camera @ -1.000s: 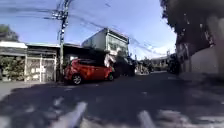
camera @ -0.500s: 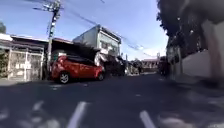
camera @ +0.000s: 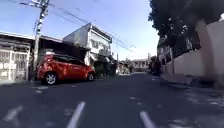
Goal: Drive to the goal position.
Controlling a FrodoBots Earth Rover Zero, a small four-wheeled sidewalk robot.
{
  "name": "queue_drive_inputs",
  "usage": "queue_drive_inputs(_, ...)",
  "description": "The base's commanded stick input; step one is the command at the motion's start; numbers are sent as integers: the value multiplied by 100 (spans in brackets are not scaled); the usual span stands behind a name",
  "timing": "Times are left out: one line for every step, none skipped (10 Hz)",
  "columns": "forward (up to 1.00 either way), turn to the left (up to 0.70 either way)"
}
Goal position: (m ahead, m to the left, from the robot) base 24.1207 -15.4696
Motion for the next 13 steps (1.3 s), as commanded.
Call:
queue_drive_inputs(70, 0)
queue_drive_inputs(70, -10)
queue_drive_inputs(70, -27)
queue_drive_inputs(70, -35)
queue_drive_inputs(70, -35)
queue_drive_inputs(70, -35)
queue_drive_inputs(70, -35)
queue_drive_inputs(70, -35)
queue_drive_inputs(70, -35)
queue_drive_inputs(70, -35)
queue_drive_inputs(70, -35)
queue_drive_inputs(70, -35)
queue_drive_inputs(70, -35)
